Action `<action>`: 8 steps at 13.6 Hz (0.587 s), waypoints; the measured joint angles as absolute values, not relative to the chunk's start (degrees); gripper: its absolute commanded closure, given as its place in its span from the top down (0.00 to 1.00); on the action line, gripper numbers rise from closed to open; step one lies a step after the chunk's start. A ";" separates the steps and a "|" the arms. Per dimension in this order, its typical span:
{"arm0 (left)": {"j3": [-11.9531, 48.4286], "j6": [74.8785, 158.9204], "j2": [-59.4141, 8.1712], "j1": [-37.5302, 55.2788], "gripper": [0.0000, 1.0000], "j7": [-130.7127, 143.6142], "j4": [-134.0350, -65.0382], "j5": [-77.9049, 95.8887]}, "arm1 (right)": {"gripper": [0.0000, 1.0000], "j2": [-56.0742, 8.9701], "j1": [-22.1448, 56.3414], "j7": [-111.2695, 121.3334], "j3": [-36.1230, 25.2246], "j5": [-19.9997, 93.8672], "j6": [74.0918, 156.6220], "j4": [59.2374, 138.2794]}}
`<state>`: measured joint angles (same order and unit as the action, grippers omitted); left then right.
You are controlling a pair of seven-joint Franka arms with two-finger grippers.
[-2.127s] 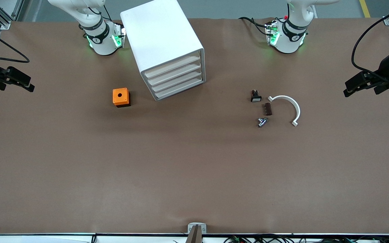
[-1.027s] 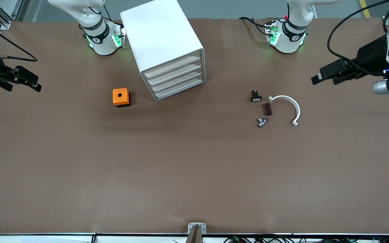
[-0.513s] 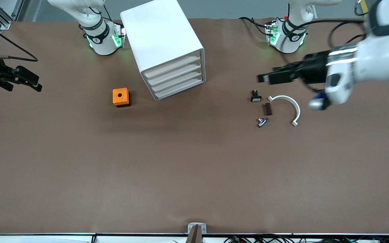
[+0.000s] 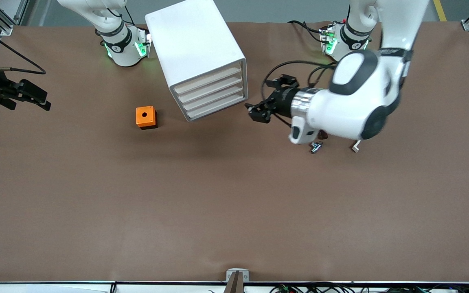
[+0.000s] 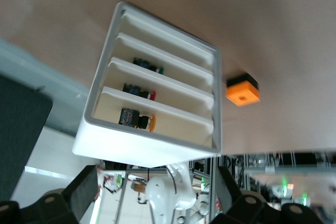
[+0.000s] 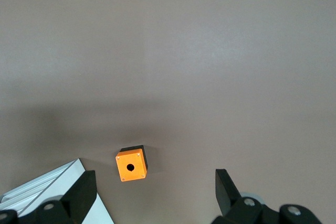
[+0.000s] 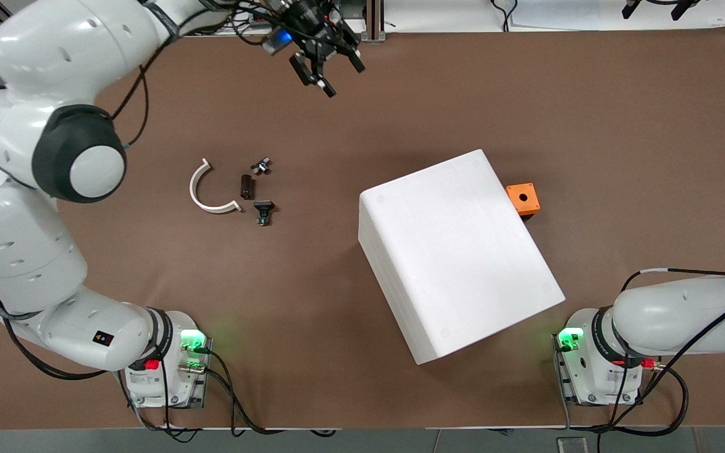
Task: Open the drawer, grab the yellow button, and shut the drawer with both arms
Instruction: 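Swing the left gripper toward the front of the white cabinet's drawer, then close the left gripper on the drawer front of the cabinet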
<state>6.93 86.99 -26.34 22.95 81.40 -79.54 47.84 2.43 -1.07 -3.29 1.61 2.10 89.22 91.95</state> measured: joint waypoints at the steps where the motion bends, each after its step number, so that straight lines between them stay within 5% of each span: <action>1: 6.93 86.97 -27.53 23.61 0.99 85.06 -79.40 47.84 | 1.00 2.43 -1.00 -3.29 1.62 2.10 89.21 91.96; 8: 6.93 79.25 -33.53 25.65 0.99 110.40 -79.20 47.83 | 1.00 2.43 -0.64 -3.29 1.63 2.10 89.17 91.98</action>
